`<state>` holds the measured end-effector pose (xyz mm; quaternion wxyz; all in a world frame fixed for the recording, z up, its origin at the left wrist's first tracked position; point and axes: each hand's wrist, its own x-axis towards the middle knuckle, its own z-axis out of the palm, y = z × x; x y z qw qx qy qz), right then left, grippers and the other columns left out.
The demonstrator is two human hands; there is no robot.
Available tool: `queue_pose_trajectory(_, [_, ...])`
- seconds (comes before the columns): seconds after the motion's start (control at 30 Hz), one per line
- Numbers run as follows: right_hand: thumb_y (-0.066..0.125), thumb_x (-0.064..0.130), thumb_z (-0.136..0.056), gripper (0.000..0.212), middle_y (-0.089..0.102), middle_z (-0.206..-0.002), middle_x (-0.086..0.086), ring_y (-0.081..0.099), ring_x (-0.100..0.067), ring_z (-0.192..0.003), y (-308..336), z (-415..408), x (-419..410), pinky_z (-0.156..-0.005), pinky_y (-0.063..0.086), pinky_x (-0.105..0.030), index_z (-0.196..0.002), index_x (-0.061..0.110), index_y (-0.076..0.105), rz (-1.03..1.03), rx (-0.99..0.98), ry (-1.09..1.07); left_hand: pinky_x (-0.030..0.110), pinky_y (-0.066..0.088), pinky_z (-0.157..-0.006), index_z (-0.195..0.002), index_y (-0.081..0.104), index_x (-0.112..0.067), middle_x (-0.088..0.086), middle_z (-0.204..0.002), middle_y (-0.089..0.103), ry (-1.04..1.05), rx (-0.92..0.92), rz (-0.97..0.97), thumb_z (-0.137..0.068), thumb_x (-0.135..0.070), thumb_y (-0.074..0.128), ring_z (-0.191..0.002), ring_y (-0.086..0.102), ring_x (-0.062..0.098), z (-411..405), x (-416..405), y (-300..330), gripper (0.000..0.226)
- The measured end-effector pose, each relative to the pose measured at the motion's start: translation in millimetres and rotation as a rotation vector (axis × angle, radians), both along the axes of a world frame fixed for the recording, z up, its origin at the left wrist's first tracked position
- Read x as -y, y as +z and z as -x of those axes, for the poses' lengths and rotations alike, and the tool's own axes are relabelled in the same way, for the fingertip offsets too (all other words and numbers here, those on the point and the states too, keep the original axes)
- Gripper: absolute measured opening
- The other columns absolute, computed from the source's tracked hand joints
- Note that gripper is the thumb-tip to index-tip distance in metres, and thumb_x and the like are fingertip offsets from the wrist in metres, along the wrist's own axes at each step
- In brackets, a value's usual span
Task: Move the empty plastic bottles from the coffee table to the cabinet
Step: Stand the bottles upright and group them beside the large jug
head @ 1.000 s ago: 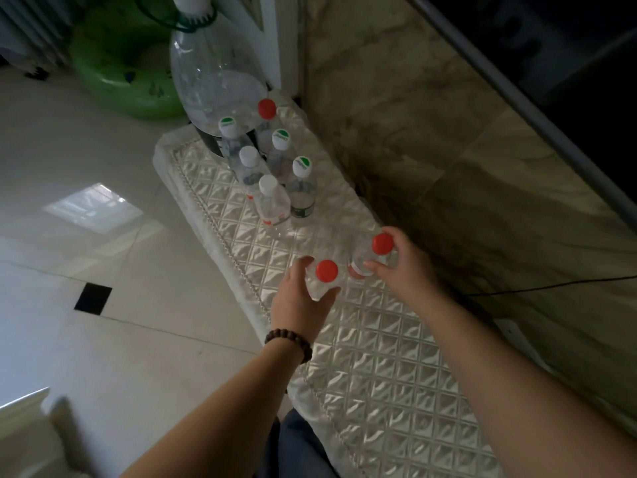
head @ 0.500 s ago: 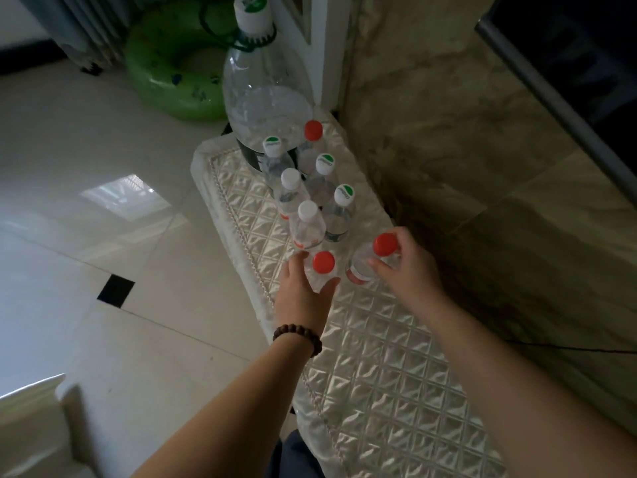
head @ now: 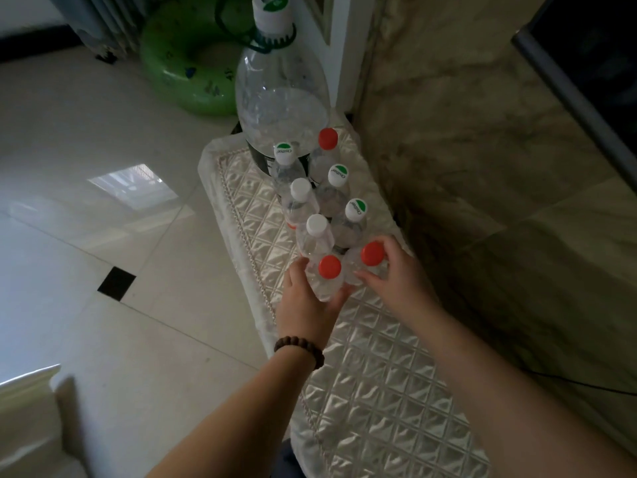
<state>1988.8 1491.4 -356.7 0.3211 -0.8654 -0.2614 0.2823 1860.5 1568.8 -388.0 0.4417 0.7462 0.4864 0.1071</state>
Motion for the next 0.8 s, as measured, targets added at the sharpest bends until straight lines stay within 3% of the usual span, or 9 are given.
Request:
queue_pose_trajectory(0.1, [0.076,0.035,-0.075,0.058,0.056,-0.123,0.002,0.051,-0.015,-0.114,5,-2,2,-0.083,0.039,-0.026,-0.124,0.025,0.046,-0.031,-0.009,-0.009,0.036,0.048,-0.09,-0.131,0.036,-0.024,-0.005,-0.13,0.048,-0.008,0.036,-0.036,-0.071,-0.072,0.058,-0.114,0.05,0.012,6,-4,12,0.08])
queue_pose_trajectory(0.17, [0.072,0.039,-0.078,0.061,0.051,-0.133,0.002,0.049,-0.012,-0.117,12,-5,-1,-0.085,0.038,-0.024,-0.13,0.025,0.044,-0.071,0.005,-0.033,0.04,0.047,-0.093,-0.131,0.038,-0.023,-0.004,-0.129,0.048,0.017,0.075,-0.08,-0.079,-0.069,0.048,-0.117,0.049,0.013,5,-11,19,0.07])
queue_pose_trajectory(0.27, [0.068,0.034,-0.083,0.055,0.05,-0.131,0.006,0.052,0.0,-0.108,25,-14,-18,-0.085,0.039,-0.018,-0.132,0.023,0.044,-0.143,0.034,-0.068,0.04,0.047,-0.093,-0.125,0.046,-0.02,-0.004,-0.121,0.051,0.083,0.153,-0.142,-0.084,-0.046,0.061,-0.112,0.051,0.015,-8,-33,29,0.051])
queue_pose_trajectory(0.37, [0.065,0.03,-0.086,0.05,0.051,-0.136,0.0,0.048,-0.015,-0.124,29,-26,-37,-0.094,0.041,-0.028,-0.132,0.022,0.045,-0.13,0.04,-0.043,0.028,0.046,-0.084,-0.121,0.051,-0.022,-0.005,-0.118,0.051,0.06,0.192,-0.152,-0.08,-0.033,0.071,-0.102,0.053,0.01,-20,-56,33,0.047])
queue_pose_trajectory(0.53, [0.063,0.026,-0.087,0.045,0.057,-0.127,-0.004,0.053,-0.016,-0.115,27,-31,-55,-0.089,0.043,-0.028,-0.13,0.022,0.049,-0.048,0.028,0.018,0.022,0.037,-0.084,-0.125,0.054,-0.025,-0.003,-0.124,0.053,-0.109,0.059,-0.088,-0.077,-0.033,0.074,-0.108,0.051,0.014,-29,-73,27,0.053])
queue_pose_trajectory(0.63, [0.061,0.023,-0.089,0.037,0.061,-0.119,-0.005,0.054,-0.012,-0.102,25,-30,-59,-0.082,0.044,-0.027,-0.125,0.022,0.052,-0.026,0.04,0.027,0.022,0.037,-0.082,-0.117,0.061,-0.023,-0.003,-0.115,0.059,-0.118,0.059,-0.084,-0.078,-0.031,0.073,-0.104,0.054,0.016,-31,-75,26,0.041])
queue_pose_trajectory(0.8, [0.059,0.024,-0.09,0.032,0.063,-0.114,-0.004,0.058,-0.016,-0.102,27,-30,-62,-0.082,0.049,-0.03,-0.122,0.023,0.055,-0.023,0.077,0.049,0.025,0.04,-0.079,-0.109,0.063,-0.024,-0.003,-0.107,0.061,-0.095,0.082,-0.084,-0.079,-0.028,0.073,-0.099,0.055,0.015,-26,-72,25,0.032])
